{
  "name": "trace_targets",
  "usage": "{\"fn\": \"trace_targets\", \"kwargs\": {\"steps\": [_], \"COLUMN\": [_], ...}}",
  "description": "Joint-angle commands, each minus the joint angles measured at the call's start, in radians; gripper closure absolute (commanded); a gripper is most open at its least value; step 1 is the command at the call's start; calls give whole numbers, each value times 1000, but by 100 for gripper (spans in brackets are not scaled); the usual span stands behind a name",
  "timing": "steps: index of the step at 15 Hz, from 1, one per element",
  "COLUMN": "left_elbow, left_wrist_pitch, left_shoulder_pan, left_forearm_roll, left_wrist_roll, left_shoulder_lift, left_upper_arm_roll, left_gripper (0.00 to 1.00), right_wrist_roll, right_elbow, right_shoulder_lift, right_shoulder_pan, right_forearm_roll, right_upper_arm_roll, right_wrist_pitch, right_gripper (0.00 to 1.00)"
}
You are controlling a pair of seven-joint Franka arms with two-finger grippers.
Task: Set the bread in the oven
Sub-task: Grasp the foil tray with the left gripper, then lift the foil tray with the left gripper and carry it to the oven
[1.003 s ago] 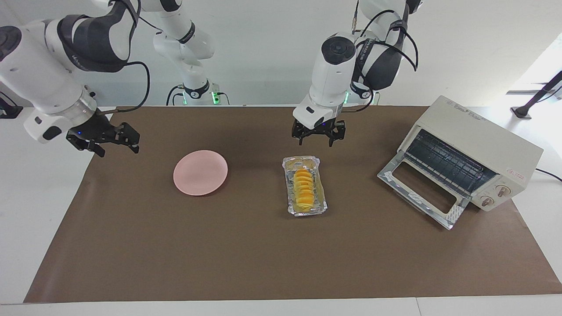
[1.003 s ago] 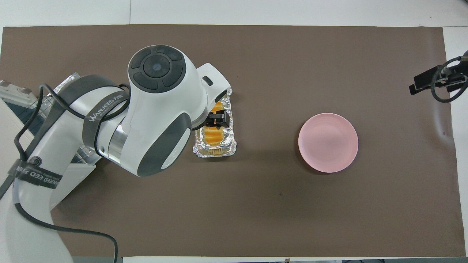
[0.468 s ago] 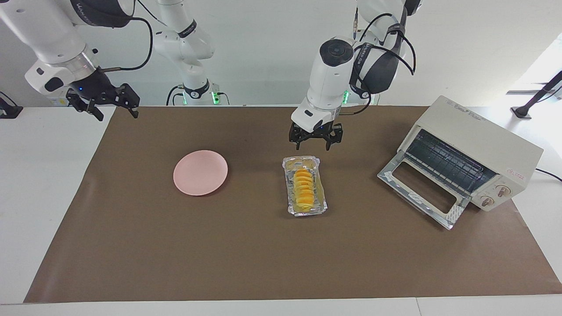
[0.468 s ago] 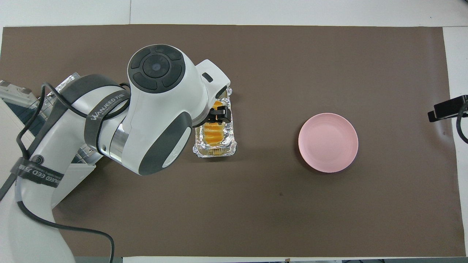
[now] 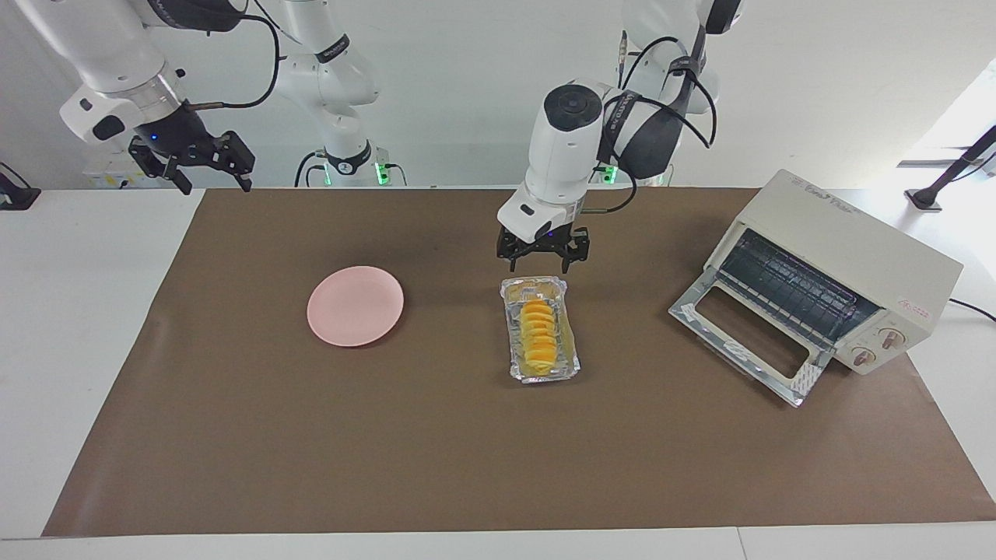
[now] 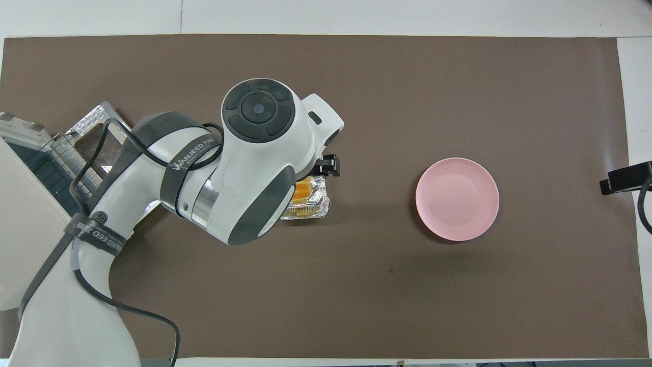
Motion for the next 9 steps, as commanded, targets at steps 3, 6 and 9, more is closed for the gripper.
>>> {"fn": "trace_targets", "kwargs": {"steps": [3,6,9], "left_elbow": [161,178,180], "left_wrist_pitch": [25,37,43], "left_shoulder_pan": [-83,-82,-76], "left_forearm_roll": [70,73,98], "left_wrist_roll": [-13,-11,-7], "left_shoulder_lift": [212,244,261], "left_upper_arm_roll": [21,23,23], "left_gripper": [0,14,18], "right_wrist_roll": [13,11,13], "right_elbow": [-34,-34,-34], "right_shoulder_lift": [-24,-25,-36], "right_shoulder_pan": [-16,-16,-16], "right_forearm_roll": [-21,-21,-21], "right_upper_arm_roll": [17,17,17], "right_wrist_pitch": [24,21,19], "right_gripper": [0,0,0]}}
